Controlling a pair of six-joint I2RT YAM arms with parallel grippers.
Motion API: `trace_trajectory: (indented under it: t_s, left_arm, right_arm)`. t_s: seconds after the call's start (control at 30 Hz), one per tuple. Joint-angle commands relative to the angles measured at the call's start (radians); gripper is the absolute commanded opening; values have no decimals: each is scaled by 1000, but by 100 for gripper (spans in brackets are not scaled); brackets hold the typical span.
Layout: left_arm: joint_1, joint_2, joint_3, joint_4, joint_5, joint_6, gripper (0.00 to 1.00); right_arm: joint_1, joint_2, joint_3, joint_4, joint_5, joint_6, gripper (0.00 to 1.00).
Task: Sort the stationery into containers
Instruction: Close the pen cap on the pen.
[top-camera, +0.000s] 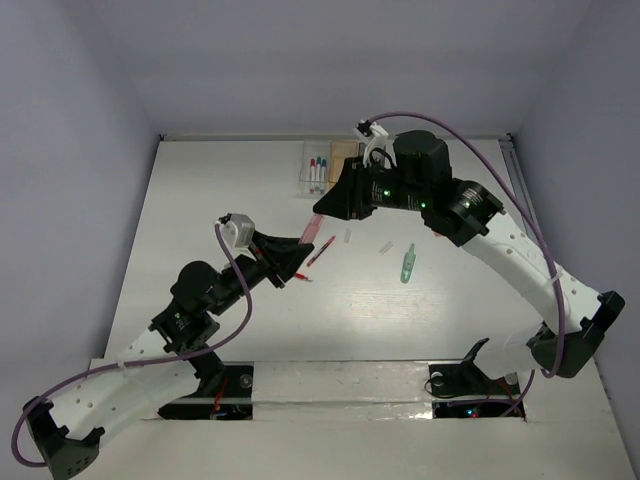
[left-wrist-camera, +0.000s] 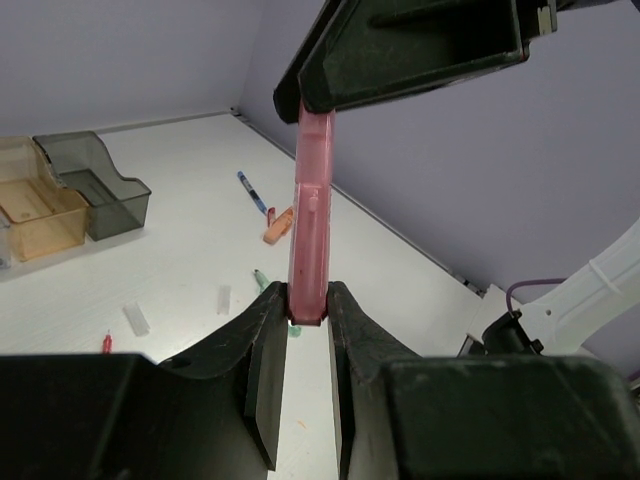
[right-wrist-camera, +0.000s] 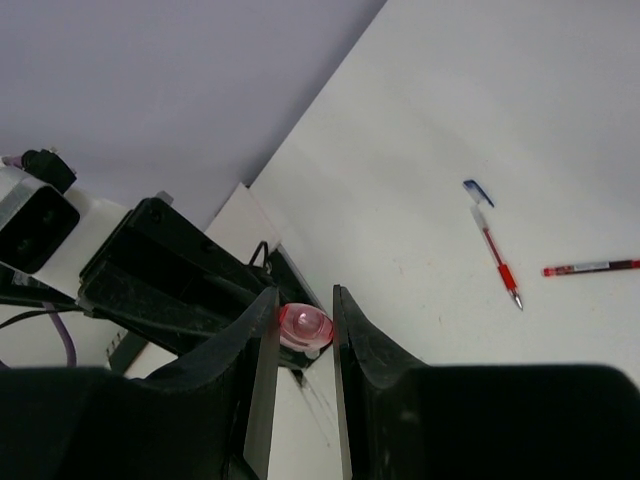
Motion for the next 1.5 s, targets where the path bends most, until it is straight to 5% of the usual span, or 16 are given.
trace_trajectory:
  t_s: [0.0,1.47]
  left_arm:
    - [-8,-6,79,134,-3,-6,0]
    - [-8,386,503,168,-161,69,0]
  right_arm:
    - [-7,-22,-61,42,-29,1,0]
    - [156,-174,-779,390,15,131,0]
